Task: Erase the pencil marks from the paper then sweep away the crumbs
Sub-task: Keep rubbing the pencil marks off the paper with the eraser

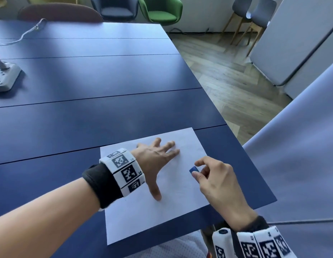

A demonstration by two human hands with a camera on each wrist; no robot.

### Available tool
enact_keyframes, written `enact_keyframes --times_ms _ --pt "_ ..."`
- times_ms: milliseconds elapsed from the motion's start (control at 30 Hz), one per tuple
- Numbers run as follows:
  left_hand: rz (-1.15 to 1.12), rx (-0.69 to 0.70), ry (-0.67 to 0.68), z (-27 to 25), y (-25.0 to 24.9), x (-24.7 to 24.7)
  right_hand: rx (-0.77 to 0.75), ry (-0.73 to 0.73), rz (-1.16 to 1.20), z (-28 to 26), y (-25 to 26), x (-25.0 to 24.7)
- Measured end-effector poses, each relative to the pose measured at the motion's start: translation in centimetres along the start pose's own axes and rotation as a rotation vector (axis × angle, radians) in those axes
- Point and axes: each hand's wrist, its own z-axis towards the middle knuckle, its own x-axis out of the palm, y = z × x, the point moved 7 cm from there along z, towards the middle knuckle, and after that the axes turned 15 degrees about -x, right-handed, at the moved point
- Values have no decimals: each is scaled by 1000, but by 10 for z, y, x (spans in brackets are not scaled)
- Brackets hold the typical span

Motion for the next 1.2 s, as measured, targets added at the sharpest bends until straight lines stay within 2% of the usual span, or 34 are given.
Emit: enact_keyframes --times_ms 233,433,567,733,867,1033,1200 --pt "-51 -40 41 3 7 6 -59 140 -18 43 -17 7" --pt "-78 -48 42 6 7 10 -184 226 -22 44 -9 17" --pt "-71 -31 20 6 7 7 -144 181 -3 58 -21 11" --pt "-57 -22 4 7 7 7 -195 326 29 46 -7 26" --pt "-63 -16 17 9 6 9 -139 200 7 59 -19 10" --pt "-63 -26 11 10 6 8 -191 327 114 20 14 40" --pt "-64 -34 21 11 6 10 -138 208 97 33 8 32"
